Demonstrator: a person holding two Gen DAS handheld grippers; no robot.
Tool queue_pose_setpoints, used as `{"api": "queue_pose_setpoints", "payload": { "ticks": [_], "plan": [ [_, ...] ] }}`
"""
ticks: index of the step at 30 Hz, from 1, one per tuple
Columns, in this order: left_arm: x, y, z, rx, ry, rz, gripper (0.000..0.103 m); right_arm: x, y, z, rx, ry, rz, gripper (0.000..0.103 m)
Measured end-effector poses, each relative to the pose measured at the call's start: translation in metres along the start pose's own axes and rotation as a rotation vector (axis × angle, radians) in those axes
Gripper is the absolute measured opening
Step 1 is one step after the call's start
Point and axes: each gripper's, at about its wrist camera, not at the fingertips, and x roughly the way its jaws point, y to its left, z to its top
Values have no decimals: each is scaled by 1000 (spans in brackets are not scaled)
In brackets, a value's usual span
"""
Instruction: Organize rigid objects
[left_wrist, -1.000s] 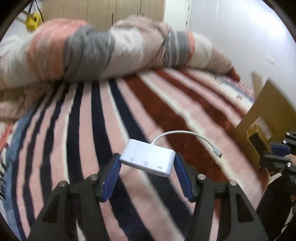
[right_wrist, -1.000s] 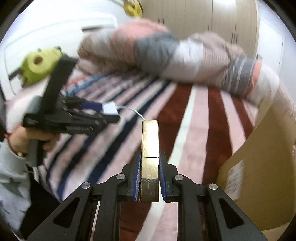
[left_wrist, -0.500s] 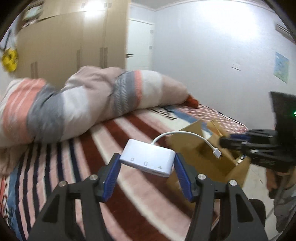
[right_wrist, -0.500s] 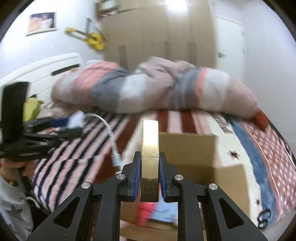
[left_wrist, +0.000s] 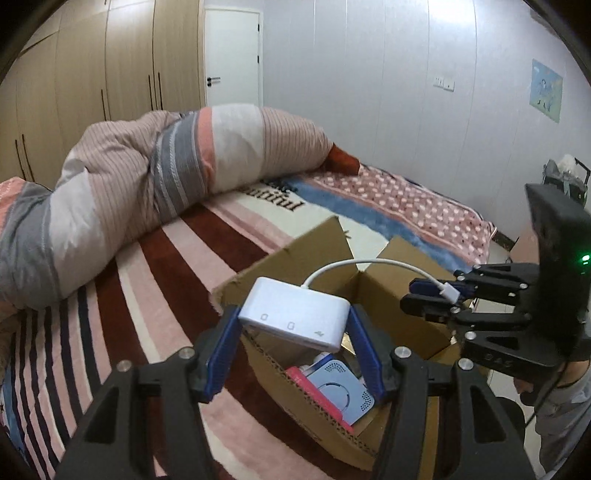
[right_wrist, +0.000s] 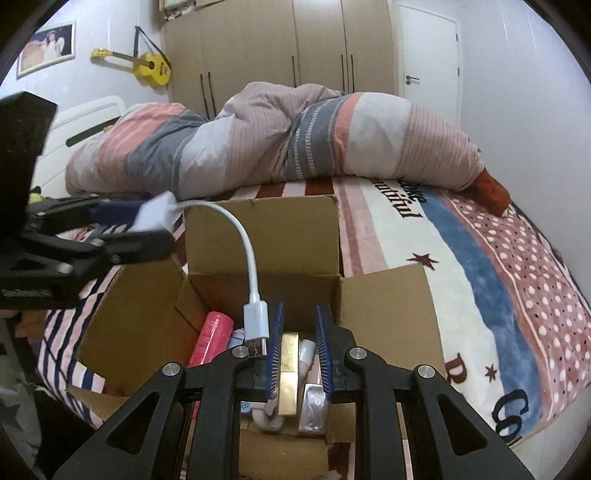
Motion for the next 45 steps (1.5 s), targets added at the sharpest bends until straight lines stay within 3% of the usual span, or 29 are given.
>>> {"api": "queue_pose_setpoints", "payload": {
  "ticks": [3, 6, 13, 15, 18, 20, 23, 26, 28, 33, 36, 45],
  "plan": [
    [4, -6, 2, 25, 7, 26, 56, 0, -1, -3, -1, 0, 10, 14],
    [4, -11, 5, 33, 3, -11, 56, 1, -2, -4, 6, 0, 30, 14],
    [-1, -20, 7, 69, -1, 5, 58, -4, 3, -2, -6, -9, 26, 18],
    [-7, -16, 5, 47, -8, 6, 62, -5, 5, -2, -9, -10, 26, 23],
    [-23, -6, 1, -1, -41, 16, 77, -8, 11, 1, -25, -16, 38, 26],
    [-36, 0, -3, -25, -75, 37, 85, -11, 14, 3, -37, -32, 66, 34],
    [-56, 7, -11, -70, -116, 97, 88, -19, 22, 9, -61, -77, 116, 54],
    [-77, 15, -24, -123, -148, 175, 92, -34, 36, 12, -121, -156, 163, 79],
    [-89, 20, -34, -162, -166, 236, 98, -44, 47, 12, -162, -216, 202, 101],
    [-115, 32, -59, -265, -211, 361, 102, -60, 64, 12, -204, -324, 286, 103],
    [-123, 37, -70, -301, -224, 458, 102, -61, 68, 13, -201, -341, 299, 103],
    [-131, 48, -88, -365, -226, 541, 102, -60, 70, 13, -161, -349, 326, 103]
  ]
}}
